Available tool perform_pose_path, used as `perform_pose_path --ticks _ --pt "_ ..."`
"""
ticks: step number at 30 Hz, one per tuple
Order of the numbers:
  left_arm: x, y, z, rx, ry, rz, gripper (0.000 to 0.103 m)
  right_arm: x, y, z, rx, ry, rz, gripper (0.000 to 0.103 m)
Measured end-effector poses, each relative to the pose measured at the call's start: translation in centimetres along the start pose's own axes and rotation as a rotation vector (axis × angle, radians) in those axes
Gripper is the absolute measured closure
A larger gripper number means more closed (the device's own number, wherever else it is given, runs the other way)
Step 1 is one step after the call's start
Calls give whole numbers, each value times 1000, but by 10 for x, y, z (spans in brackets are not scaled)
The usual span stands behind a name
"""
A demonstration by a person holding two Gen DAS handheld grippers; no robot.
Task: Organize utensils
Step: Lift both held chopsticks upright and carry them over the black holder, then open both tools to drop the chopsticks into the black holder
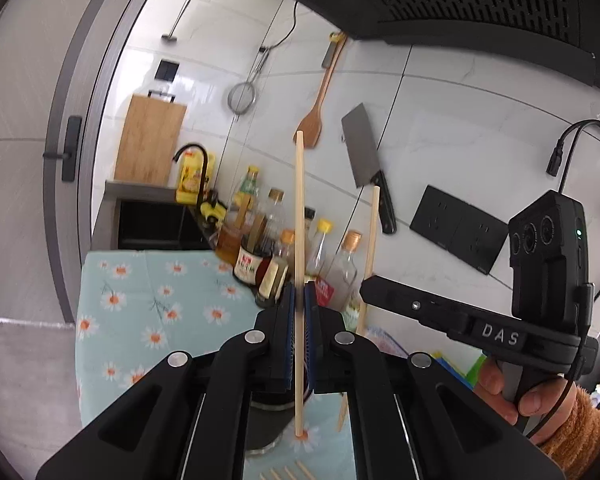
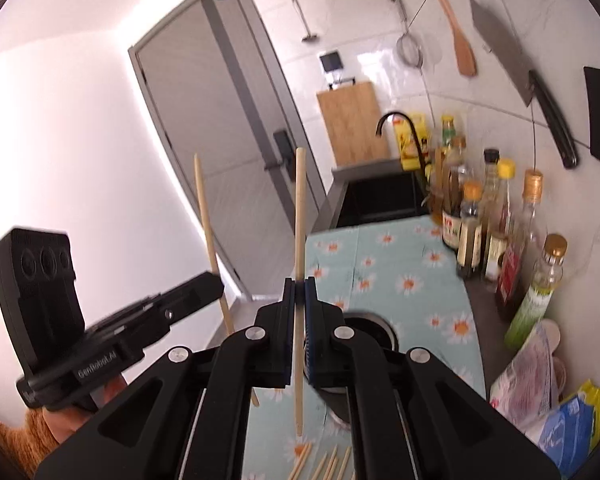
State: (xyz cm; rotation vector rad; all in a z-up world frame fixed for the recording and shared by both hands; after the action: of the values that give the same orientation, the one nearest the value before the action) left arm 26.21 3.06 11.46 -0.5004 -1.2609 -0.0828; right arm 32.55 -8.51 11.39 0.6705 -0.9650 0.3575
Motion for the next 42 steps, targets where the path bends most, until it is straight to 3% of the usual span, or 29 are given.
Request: perform_pose_path --ticks 7,14,25,30,33,39,41,42 --pt "-2 5 -18 -8 -160 -48 99 14 -22 -12 -2 -111 20 97" --pt "-18 11 -30 -13 -209 -73 99 7 -34 -29 -34 -161 78 97" --pt "-42 34 -45 16 -144 -44 98 -19 -53 -59 -42 -57 43 97" --pt "-44 39 -43 25 -132 -35 98 -21 -52 -59 -47 -49 37 95" --pt "-43 39 -40 24 -134 -31 98 -19 -50 -53 -46 -61 32 88" --pt "-43 36 -37 21 -111 -29 97 -16 -40 -37 -47 -71 56 88" --pt "-43 33 -33 18 -112 -31 91 -16 -38 -31 -46 -74 55 87" --pt "-42 32 -29 22 -115 -34 80 -16 -38 -30 -45 -72 54 85"
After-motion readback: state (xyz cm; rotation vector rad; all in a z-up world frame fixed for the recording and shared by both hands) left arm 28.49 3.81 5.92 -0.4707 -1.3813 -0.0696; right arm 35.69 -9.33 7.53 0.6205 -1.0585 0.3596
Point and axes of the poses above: each gripper's, at about its wrist camera, not at the fingertips, and z roughly against the way its jaws point, y to its left, x to its top, the point moved 7 cm from there along -z, roughly the way its jaws point, and after that the axes turned 5 degrees about -y, right-handed, at the moved point
